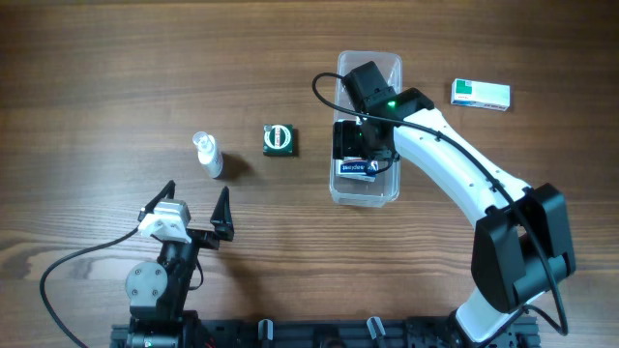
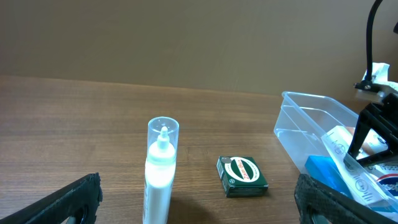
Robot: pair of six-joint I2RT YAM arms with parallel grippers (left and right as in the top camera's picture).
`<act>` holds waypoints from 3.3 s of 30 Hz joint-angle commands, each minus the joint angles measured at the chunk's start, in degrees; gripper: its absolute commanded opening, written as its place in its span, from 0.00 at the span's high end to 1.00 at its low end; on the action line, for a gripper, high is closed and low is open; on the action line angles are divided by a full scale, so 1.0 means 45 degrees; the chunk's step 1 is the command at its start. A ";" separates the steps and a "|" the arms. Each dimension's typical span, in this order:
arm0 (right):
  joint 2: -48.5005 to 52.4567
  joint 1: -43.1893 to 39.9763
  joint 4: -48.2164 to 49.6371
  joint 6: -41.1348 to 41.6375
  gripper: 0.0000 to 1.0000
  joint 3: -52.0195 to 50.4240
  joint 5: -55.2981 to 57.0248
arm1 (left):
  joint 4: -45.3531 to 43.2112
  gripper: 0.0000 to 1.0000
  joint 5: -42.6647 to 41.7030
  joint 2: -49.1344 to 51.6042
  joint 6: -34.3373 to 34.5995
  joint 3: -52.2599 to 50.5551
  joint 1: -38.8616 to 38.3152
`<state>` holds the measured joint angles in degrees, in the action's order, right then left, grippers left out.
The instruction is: Pack container
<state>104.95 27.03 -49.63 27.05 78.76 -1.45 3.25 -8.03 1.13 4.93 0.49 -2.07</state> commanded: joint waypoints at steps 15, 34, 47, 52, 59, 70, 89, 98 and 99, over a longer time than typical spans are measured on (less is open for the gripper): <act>-0.0957 -0.0539 -0.0369 -0.0578 0.13 0.1355 0.0792 | 0.0068 0.00 -0.0107 -0.0044 -0.0243 -0.0034 0.0131; -0.1350 -0.8082 0.1146 -0.2307 0.00 0.2968 -0.3439 | 0.0068 0.00 -0.0107 -0.0044 -0.0243 -0.0034 0.0131; 0.1598 -0.8024 -0.0899 0.4711 0.00 0.5697 0.0704 | 0.0068 0.00 -0.0107 -0.0044 -0.0248 -0.0034 0.0131; 0.4114 -0.8024 -0.3133 0.5416 0.00 0.8563 0.0695 | 0.0068 0.00 -0.0107 -0.0044 -0.0243 -0.0034 0.0131; 0.4750 -0.8150 -0.3128 0.6800 0.01 0.8786 0.0602 | 0.0063 0.00 -0.0107 -0.0044 -0.0243 -0.0034 0.0131; 0.5916 -0.8325 -0.3084 0.7373 0.01 0.8786 0.0126 | 0.0068 0.00 -0.0107 -0.0044 -0.0248 -0.0034 0.0131; 0.7237 -0.8408 -0.2603 0.8344 0.01 0.8782 -0.0141 | 0.0063 0.00 -0.0107 -0.0044 -0.0248 -0.0034 0.0131; 0.7373 -0.8432 -0.2356 0.8364 0.01 0.8782 0.0219 | 0.0068 0.00 -0.0107 -0.0044 -0.0243 -0.0034 0.0131; 0.7417 -0.8432 -0.2356 0.8422 0.01 0.8782 0.0219 | 0.0068 0.00 -0.0107 -0.0044 -0.0243 -0.0034 0.0131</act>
<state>136.68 -10.35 -60.53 63.66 117.16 -1.43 3.25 -8.03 1.15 4.93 0.49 -2.07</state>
